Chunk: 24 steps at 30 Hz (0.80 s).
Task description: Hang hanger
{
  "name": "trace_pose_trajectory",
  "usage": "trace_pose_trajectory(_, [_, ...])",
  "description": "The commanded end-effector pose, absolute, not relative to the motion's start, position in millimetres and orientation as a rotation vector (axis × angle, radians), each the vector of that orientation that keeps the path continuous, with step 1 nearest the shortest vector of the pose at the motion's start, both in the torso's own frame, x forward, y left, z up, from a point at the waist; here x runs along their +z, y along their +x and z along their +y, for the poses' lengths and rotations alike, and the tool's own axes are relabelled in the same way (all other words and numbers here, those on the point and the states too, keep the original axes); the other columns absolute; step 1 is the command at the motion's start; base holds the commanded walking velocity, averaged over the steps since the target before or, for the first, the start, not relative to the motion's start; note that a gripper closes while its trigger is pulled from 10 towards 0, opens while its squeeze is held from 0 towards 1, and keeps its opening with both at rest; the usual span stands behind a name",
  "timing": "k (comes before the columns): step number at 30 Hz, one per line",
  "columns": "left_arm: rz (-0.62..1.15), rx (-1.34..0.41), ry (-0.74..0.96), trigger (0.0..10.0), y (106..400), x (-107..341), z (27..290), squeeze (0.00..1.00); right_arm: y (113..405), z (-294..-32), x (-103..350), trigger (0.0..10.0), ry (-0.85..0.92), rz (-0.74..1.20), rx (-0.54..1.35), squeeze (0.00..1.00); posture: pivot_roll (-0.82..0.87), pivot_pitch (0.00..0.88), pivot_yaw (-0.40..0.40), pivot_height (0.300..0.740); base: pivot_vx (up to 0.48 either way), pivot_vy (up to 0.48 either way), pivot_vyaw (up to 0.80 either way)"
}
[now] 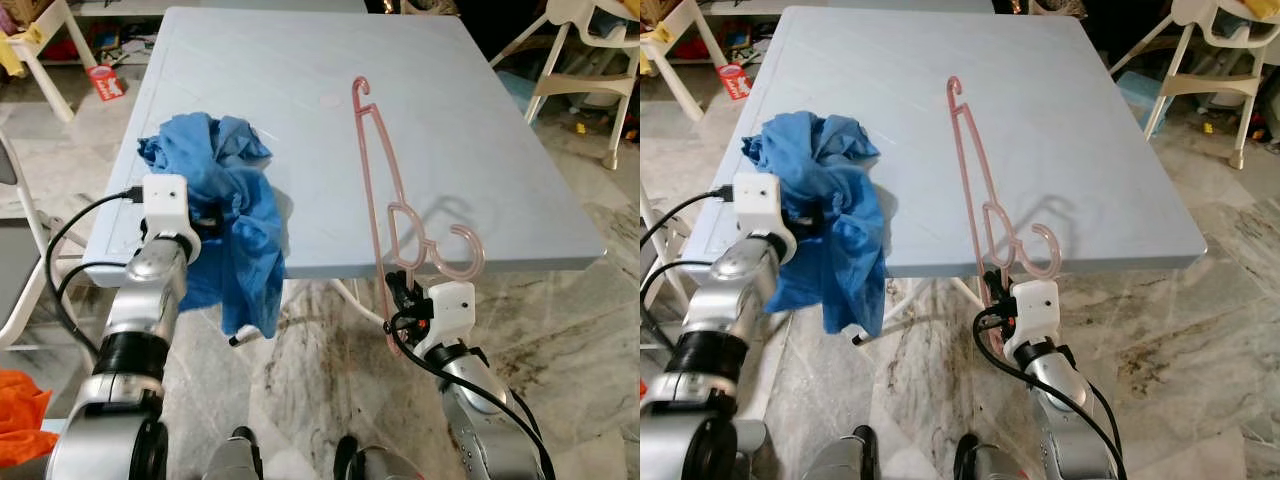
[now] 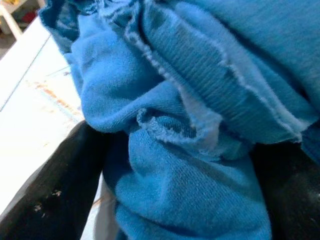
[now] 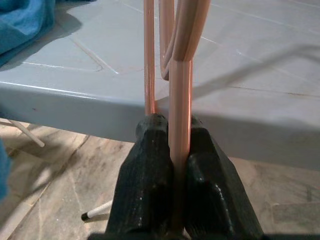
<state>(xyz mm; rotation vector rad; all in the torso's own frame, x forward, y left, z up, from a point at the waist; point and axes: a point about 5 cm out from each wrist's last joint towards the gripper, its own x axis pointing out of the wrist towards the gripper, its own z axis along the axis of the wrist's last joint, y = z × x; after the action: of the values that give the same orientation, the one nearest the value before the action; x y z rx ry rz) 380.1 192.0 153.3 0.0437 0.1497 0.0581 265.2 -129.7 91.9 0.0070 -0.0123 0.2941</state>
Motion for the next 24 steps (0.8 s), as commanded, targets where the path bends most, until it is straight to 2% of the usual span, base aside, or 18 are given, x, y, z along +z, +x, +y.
trace_pose_trajectory(1, [0.198,0.065,0.02,10.0,386,146,186,0.0,263,-134,90,10.0,0.004,0.008,0.267,0.0,-0.05,0.218,-0.027,0.74,0.0,0.0,0.0])
trace_pose_trajectory(9, [0.055,0.124,-0.05,10.0,412,200,187,0.0,265,-134,92,10.0,0.002,0.004,0.254,0.0,-0.07,0.217,-0.019,0.74,0.0,0.0,0.0])
trace_pose_trajectory(12, [-0.048,0.172,-0.064,10.0,417,229,193,0.0,265,-135,93,10.0,-0.002,0.0,0.24,0.0,-0.07,0.219,-0.016,0.74,0.0,0.0,0.0])
trace_pose_trajectory(13, [-0.136,0.189,-0.068,10.0,419,251,195,0.0,265,-136,93,10.0,-0.001,-0.002,0.235,0.0,-0.07,0.218,-0.017,0.74,0.0,0.0,0.0])
trace_pose_trajectory(15, [-0.16,0.191,-0.066,10.0,419,257,195,0.0,265,-136,93,10.0,-0.001,-0.002,0.234,0.0,-0.07,0.218,-0.017,0.74,0.0,0.0,0.0])
trace_pose_trajectory(16, [-0.24,0.189,-0.053,10.0,420,275,193,0.0,266,-136,94,10.0,-0.002,-0.004,0.231,0.0,-0.07,0.218,-0.016,0.74,0.0,0.0,0.0])
trace_pose_trajectory(19, [-0.335,0.171,-0.044,10.0,420,298,188,0.0,267,-135,94,10.0,-0.003,-0.008,0.226,0.0,-0.06,0.216,-0.014,0.74,0.0,0.0,0.0])
trace_pose_trajectory(24, [-0.373,0.096,-0.014,10.0,420,303,173,0.0,269,-134,95,10.0,0.0,-0.01,0.226,0.0,-0.06,0.214,-0.011,0.74,0.0,0.0,0.0])
